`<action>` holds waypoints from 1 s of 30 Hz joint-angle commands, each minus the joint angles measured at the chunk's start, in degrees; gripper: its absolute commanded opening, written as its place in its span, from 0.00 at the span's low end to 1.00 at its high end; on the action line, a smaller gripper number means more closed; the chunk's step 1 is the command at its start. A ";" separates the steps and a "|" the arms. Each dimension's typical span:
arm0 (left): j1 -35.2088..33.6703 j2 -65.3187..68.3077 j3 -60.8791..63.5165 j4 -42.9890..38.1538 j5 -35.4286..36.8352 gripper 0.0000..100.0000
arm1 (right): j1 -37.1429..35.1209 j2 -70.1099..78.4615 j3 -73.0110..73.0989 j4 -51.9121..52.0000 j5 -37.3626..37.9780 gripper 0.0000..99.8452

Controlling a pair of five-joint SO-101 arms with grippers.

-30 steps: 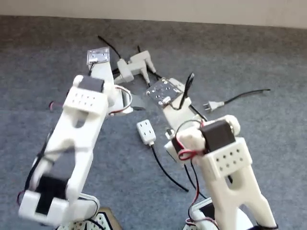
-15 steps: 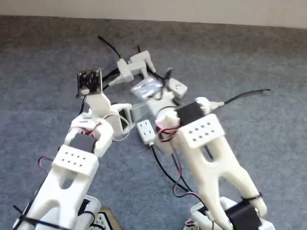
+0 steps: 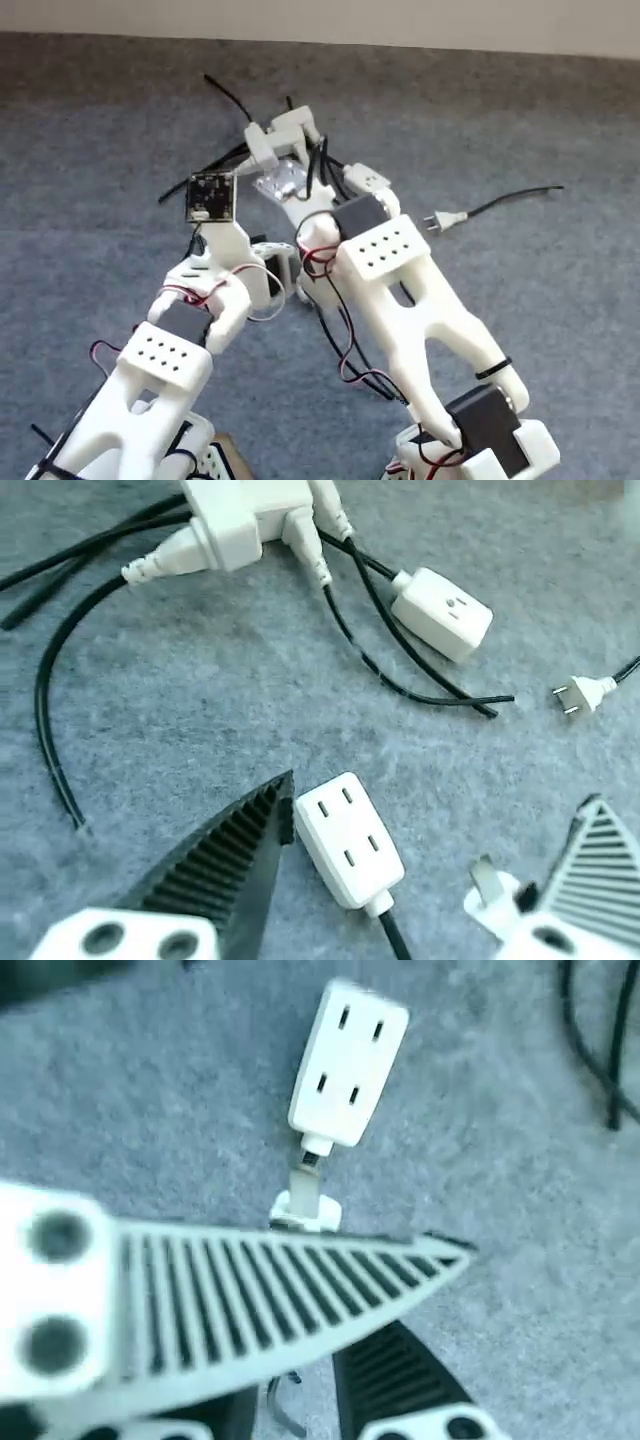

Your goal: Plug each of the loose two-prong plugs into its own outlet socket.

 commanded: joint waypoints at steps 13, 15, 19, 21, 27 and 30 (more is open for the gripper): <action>1.54 -0.66 0.84 -1.14 -0.62 0.41 | -0.75 -0.57 -24.04 13.58 -0.62 0.01; 1.27 -0.66 0.84 -1.14 -0.62 0.41 | -0.75 -0.57 -24.04 13.58 -0.62 0.01; 1.10 -0.66 0.84 -1.14 -0.62 0.41 | -0.75 -0.84 -23.96 13.58 -0.62 0.01; -0.13 -0.66 0.84 -1.14 -0.62 0.41 | -0.48 -0.92 -23.96 13.67 -0.62 0.01; -9.63 -0.66 0.92 -0.88 -0.62 0.41 | 0.66 -1.01 -17.63 13.58 -0.09 0.01; -16.75 -0.75 3.30 -0.88 -0.62 0.41 | 1.89 -1.10 -11.30 13.58 4.48 0.01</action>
